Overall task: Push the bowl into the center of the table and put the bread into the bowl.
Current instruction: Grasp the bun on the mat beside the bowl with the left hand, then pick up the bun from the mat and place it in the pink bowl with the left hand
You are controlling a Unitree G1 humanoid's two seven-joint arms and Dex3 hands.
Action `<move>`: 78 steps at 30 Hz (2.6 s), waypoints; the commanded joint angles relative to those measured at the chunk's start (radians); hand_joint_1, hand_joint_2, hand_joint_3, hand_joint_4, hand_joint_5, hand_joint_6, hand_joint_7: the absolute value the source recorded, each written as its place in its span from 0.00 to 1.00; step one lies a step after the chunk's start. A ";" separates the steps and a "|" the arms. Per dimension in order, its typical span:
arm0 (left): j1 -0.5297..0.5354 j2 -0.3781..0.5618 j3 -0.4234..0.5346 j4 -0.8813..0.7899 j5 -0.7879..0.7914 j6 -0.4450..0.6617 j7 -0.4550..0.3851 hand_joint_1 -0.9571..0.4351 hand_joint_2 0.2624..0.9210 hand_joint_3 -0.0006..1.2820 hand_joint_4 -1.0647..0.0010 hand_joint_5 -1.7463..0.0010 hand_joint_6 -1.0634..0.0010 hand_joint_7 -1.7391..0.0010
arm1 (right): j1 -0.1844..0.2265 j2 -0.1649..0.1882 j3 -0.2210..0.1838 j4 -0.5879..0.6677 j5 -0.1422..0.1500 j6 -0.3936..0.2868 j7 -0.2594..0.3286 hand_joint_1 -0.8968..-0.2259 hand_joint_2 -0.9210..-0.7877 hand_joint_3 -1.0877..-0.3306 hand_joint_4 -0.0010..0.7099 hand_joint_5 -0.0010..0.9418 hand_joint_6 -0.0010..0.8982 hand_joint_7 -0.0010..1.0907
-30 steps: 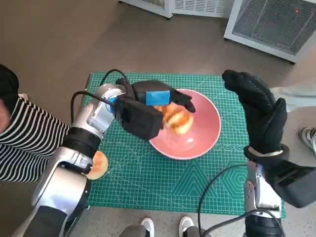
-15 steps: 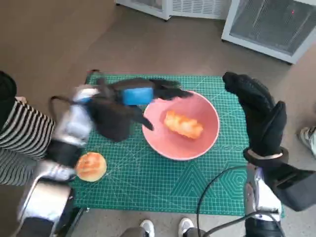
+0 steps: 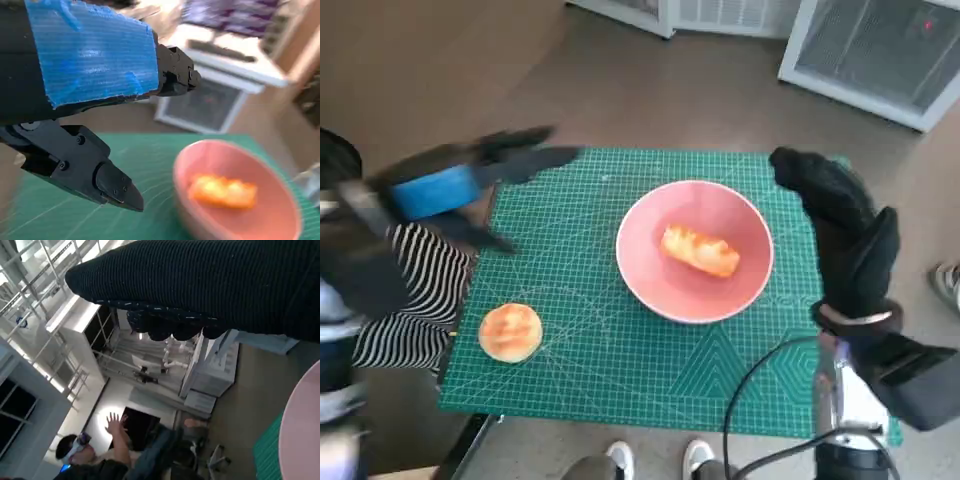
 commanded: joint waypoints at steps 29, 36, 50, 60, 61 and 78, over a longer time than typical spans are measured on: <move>0.446 0.059 -0.027 -0.178 0.121 0.113 0.051 0.50 0.73 0.00 0.95 1.00 0.76 0.98 | -0.028 0.001 0.017 0.058 0.041 0.027 0.057 0.29 0.00 0.53 0.23 0.00 0.05 0.42; 0.420 0.004 -0.108 -0.073 0.202 0.051 0.122 0.54 0.73 0.00 0.93 0.99 0.76 0.99 | -0.024 -0.006 0.013 0.058 0.051 0.029 0.068 0.28 0.00 0.53 0.23 0.00 0.05 0.43; 0.319 -0.087 -0.229 0.204 0.364 -0.134 0.327 0.66 0.77 0.01 0.59 0.98 0.51 0.97 | -0.013 -0.014 0.005 0.051 0.040 0.031 0.065 0.29 0.00 0.53 0.22 0.00 0.04 0.43; 0.289 -0.065 -0.251 0.200 0.411 -0.139 0.364 0.70 0.98 0.03 0.26 0.50 0.41 0.42 | -0.005 -0.019 -0.006 0.044 0.041 0.030 0.064 0.30 0.00 0.53 0.23 0.00 0.04 0.44; 0.285 -0.050 -0.231 0.159 0.385 -0.136 0.349 0.70 0.98 0.03 0.26 0.48 0.42 0.40 | -0.005 -0.018 -0.008 0.044 0.043 0.029 0.065 0.30 0.00 0.53 0.23 0.00 0.05 0.44; 0.096 -0.131 -0.032 -0.107 0.072 -0.228 0.395 0.69 0.99 0.01 0.26 0.37 0.36 0.38 | -0.023 -0.021 -0.022 0.057 0.041 0.026 0.058 0.30 0.00 0.54 0.24 0.01 0.05 0.43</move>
